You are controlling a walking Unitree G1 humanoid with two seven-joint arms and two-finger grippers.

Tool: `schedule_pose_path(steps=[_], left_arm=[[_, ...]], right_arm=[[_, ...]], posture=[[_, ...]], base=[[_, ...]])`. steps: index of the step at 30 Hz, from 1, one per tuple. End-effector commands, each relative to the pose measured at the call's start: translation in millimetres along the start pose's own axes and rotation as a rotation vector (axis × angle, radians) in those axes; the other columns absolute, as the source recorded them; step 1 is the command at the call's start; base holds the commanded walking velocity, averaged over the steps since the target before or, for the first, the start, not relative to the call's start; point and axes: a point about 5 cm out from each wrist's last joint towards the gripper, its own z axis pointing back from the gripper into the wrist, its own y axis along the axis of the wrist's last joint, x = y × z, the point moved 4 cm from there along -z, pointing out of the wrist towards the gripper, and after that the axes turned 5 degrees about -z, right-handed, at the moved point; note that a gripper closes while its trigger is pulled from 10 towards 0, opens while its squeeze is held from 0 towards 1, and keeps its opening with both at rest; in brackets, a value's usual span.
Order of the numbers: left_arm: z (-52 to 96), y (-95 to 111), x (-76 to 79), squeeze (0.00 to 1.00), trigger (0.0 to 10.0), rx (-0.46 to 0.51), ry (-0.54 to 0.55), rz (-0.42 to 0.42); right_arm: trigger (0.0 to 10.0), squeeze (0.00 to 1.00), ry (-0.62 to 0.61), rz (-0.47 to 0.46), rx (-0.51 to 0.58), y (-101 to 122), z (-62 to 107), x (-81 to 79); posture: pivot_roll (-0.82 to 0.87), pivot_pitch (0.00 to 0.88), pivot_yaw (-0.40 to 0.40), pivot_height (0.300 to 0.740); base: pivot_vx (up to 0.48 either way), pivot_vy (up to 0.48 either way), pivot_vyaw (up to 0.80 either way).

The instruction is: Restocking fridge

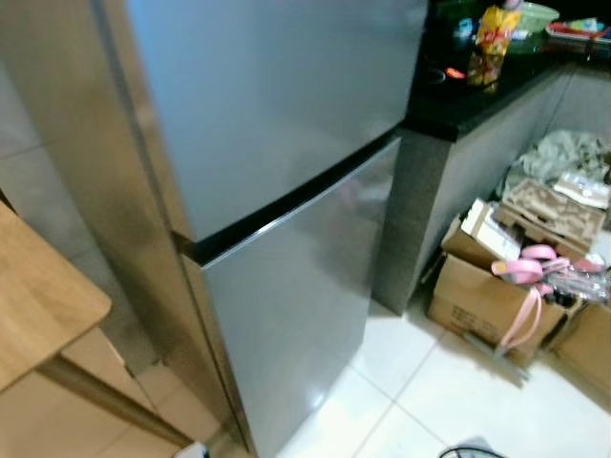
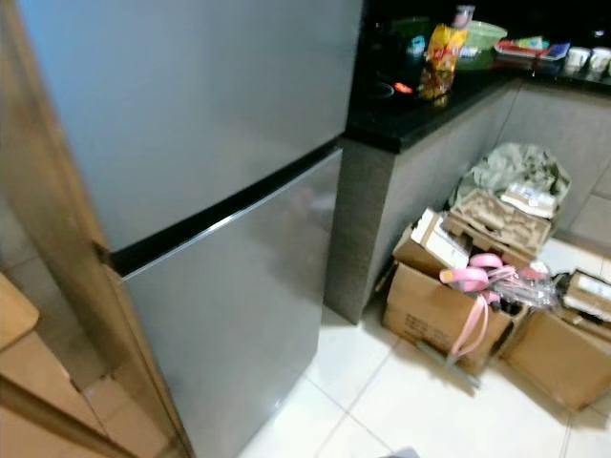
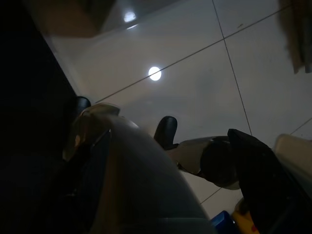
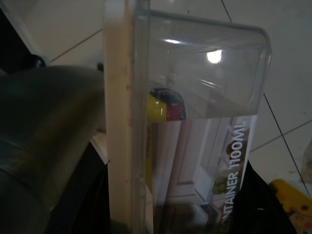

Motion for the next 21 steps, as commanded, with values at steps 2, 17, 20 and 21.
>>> schedule_pose_path(steps=[2, 17, 20, 21], left_arm=[[2.3, -3, -5.2, 0.0, 10.0, 0.002, 0.023, 0.026], [3.7, 0, -12.0, 0.0, 10.0, 0.018, 0.066, 0.036], [4.3, 1, -15.0, 0.0, 10.0, 0.019, 0.086, 0.026], [4.3, 1, -15.0, 0.0, 10.0, 0.019, 0.086, 0.026]], right_arm=[[10.0, 0.0, 0.024, 0.015, 0.02, 8, -1.6, -5.0], [10.0, 0.0, 0.063, 0.019, 0.001, 3, -1.5, -9.6], [10.0, 0.0, 0.067, 0.018, -0.004, 2, -1.5, -10.2], [10.0, 0.0, 0.067, 0.018, -0.004, 2, -1.5, -10.2]], posture=[[-0.09, 0.0, -0.004, 0.74], [-0.09, 0.0, -0.004, 0.74], [-0.09, 0.0, -0.004, 0.74], [-0.09, 0.0, -0.004, 0.74]], base=[[0.0, 0.0, 0.79], [0.0, 0.0, 0.79], [0.0, 0.0, 0.79], [0.0, 0.0, 0.79]])
